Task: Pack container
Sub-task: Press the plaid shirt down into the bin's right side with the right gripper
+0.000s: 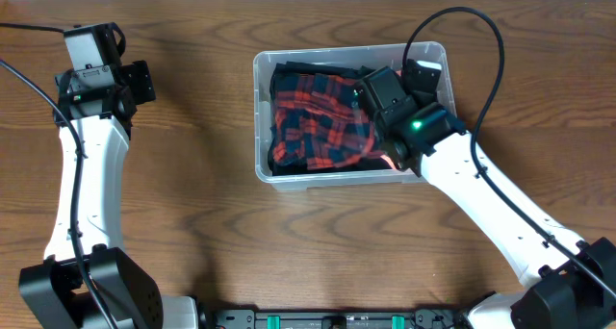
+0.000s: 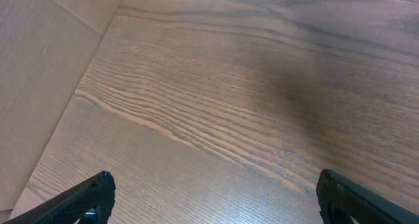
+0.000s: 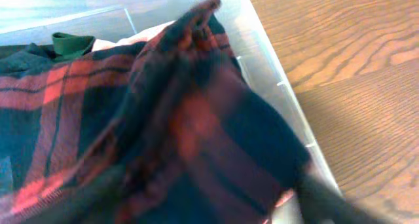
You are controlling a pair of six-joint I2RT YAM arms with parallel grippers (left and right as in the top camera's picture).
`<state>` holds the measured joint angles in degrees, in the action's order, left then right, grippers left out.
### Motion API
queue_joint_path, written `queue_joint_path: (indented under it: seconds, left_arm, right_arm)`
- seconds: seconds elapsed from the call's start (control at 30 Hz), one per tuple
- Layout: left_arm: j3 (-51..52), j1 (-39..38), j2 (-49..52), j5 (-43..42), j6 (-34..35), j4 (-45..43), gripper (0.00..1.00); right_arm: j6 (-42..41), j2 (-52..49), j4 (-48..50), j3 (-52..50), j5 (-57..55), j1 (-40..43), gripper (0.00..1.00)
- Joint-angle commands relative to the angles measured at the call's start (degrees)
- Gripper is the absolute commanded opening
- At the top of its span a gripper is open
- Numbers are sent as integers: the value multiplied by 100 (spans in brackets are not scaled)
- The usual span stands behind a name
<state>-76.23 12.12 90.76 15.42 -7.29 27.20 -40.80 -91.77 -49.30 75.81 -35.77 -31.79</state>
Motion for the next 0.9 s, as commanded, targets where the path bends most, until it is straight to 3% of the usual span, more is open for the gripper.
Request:
queue_joint_path:
  seconds: [0.0,0.47,0.5,0.57,0.87]
  left_arm:
    - [-7,13,24,70,55,20,98]
    - [-7,13,22,70,55,20,98]
    - [-7,13,22,70,55,20,98]
    - [-7,13,22,70,55,20,98]
    - [-7,13,22,70,55,20,98]
  right_arm:
    - [398,144,-17,46,-195,155,99]
    - [3556,299,1106,70,933,350,98]
    - [3633,299,1097,68,997,380,93]
    - [3792,293,1093,59,1200,485,69]
    - [3790,-35,1178,-391,2114,1064,20]
